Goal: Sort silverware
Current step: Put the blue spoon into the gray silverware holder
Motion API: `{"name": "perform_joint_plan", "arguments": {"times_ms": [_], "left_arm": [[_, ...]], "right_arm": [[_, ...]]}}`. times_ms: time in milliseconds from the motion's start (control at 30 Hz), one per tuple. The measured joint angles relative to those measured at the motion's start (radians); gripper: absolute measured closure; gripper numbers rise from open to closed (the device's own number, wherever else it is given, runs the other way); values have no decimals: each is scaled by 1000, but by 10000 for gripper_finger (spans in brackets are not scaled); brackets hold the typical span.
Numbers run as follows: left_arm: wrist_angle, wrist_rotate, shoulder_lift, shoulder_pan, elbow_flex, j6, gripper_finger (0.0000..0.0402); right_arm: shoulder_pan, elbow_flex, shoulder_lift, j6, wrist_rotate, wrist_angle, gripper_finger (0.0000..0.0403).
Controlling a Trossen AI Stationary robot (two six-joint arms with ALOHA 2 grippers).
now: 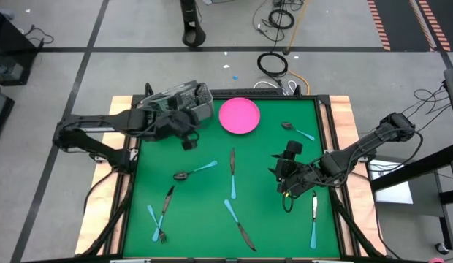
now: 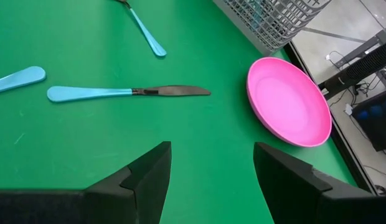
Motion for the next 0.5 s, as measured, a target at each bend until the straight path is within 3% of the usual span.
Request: {"name": "perform_joint_plan", "arguments": {"times_ms": [100, 233, 500], "left_arm": [[-21, 202, -7, -28, -1, -231, 299], [-83, 382, 4, -69, -17, -325, 299], [-142, 463, 108, -192, -126, -340, 299]], "right_arm": [[0, 0, 0, 0, 0, 3, 186], [0, 0, 0, -9, 0, 9, 186], [0, 0, 0, -55, 0, 67, 186]]}}
